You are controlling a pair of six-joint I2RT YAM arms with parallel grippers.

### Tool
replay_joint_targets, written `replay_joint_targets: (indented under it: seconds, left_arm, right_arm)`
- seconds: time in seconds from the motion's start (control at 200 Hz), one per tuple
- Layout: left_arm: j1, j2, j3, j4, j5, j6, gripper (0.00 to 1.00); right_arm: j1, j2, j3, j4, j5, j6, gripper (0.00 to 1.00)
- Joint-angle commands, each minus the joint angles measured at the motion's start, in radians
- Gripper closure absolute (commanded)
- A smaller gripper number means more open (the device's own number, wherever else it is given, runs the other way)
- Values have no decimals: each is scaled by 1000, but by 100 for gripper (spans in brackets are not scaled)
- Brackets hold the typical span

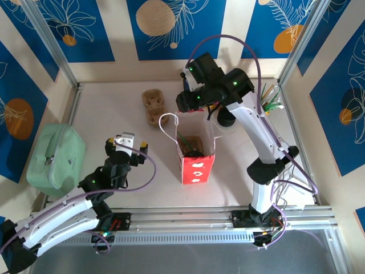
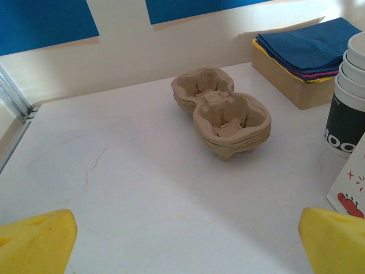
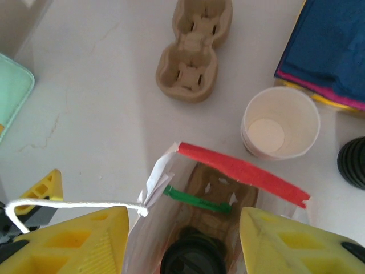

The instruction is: Pack the takeout coffee

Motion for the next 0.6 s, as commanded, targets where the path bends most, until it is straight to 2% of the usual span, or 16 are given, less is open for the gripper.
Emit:
replay_joint_targets:
  seconds: [0.0, 0.295, 0.595]
  left_arm:
    - [10, -28, 38, -51, -8, -25, 1]
    - [9, -57, 87, -181, -21, -64, 1]
    - [9, -104, 94, -241, -47, -77, 1]
  right_arm:
    - [-30, -70, 29, 89, 17, -54, 44]
    - [-198, -83, -5, 289, 25, -127, 39]
    - [-441, 70, 84, 355, -74, -83, 39]
